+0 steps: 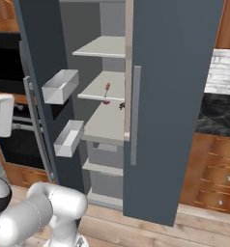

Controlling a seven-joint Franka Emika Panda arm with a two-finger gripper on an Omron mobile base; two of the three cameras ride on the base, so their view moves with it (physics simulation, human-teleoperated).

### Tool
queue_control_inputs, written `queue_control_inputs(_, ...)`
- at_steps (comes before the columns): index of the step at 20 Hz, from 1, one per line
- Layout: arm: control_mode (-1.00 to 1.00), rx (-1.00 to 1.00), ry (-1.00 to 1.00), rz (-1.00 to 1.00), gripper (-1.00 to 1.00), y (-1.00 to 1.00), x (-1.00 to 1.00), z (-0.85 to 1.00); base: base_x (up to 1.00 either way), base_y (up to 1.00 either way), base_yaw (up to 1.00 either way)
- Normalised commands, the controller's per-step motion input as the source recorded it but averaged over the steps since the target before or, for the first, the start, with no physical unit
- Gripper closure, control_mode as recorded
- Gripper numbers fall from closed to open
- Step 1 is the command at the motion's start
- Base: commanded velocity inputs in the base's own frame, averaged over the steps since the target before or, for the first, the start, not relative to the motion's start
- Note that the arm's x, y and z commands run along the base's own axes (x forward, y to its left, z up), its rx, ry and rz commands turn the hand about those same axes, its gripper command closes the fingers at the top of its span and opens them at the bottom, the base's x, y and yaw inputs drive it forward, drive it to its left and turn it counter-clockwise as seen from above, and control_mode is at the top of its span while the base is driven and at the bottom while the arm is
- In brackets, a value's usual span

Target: Store the kebab skewer in the freezer for long-term storage. Close the freezer door after placing the cooked food.

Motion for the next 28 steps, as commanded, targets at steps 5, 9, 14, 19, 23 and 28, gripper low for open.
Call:
queue_control_inputs(5, -1.0, 0.0, 0.0, 0.2, -1.0, 0.0, 0.5, -0.1, 0.0, 0.0, 0.0)
queue_control_inputs(9, -1.0, 0.0, 0.03, 0.18, -1.0, -0.11, 0.42, -0.04, 0.0, 0.0, 0.0)
queue_control_inputs(14, -1.0, 0.0, 0.07, 0.15, -1.0, -0.13, 0.31, 0.0, 0.0, 0.0, 0.0)
queue_control_inputs(19, -1.0, 0.0, 0.11, 0.09, -1.0, -0.36, 0.12, -0.02, 0.0, 0.0, 0.0)
queue_control_inputs(23, -1.0, 0.0, 0.13, 0.04, -1.0, -0.49, 0.11, -0.02, 0.0, 0.0, 0.0)
queue_control_inputs(28, -1.0, 0.0, 0.07, 0.0, -1.0, -0.88, 0.16, -0.04, 0.0, 0.0, 0.0)
